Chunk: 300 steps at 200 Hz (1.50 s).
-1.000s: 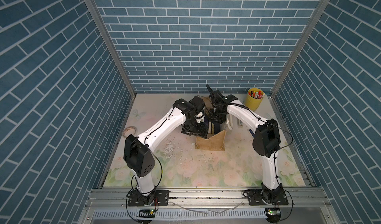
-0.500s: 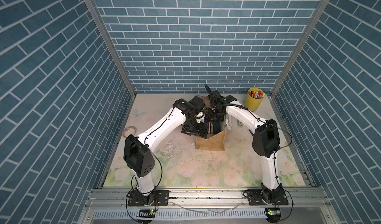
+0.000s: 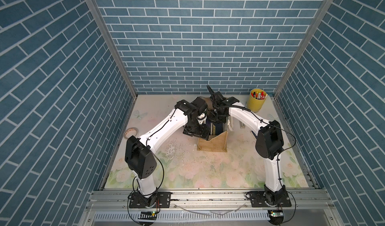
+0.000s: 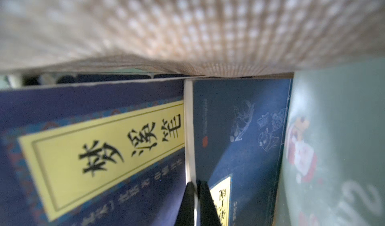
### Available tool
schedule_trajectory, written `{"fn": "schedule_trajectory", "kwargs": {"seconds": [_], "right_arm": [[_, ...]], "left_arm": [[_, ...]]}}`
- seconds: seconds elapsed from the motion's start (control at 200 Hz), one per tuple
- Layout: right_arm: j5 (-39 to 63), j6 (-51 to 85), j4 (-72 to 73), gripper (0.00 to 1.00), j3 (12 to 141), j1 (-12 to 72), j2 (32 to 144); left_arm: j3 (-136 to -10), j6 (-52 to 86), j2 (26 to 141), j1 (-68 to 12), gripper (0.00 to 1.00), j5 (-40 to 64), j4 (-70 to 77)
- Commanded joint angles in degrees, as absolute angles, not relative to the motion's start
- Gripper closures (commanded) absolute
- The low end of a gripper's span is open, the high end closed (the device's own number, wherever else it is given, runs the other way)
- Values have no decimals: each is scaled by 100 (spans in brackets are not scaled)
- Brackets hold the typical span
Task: Take out the books from the canvas bag
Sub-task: Pick up the book from the canvas bag.
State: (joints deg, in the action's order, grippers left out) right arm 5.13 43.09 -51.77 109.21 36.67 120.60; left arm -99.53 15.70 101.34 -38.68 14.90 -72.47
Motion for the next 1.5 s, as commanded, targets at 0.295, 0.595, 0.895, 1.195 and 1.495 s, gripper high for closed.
{"fn": "schedule_trajectory", "kwargs": {"seconds": [0.295,0.595,0.895,1.195,1.495], "right_arm": [[-70,4562,-5824,61,11045,3542,12182],[-426,4480,-5805,41,11024,3595,12317],[-1168,4239,-6075,46,10992,3638,12261],[-1082,4026,-5682,69,10541,3635,11849],[156,3933,-4014,49,9899,3621,11360]], "left_arm": [[-9748,1353,9997,-3898,8,1113,-7681],[-9738,1360,9971,-3902,8,1130,-7690],[-9726,1346,9984,-3902,8,1024,-7732],[-9729,1319,10000,-3902,9,860,-7800],[-9797,1335,10011,-3902,9,834,-7826]]}}
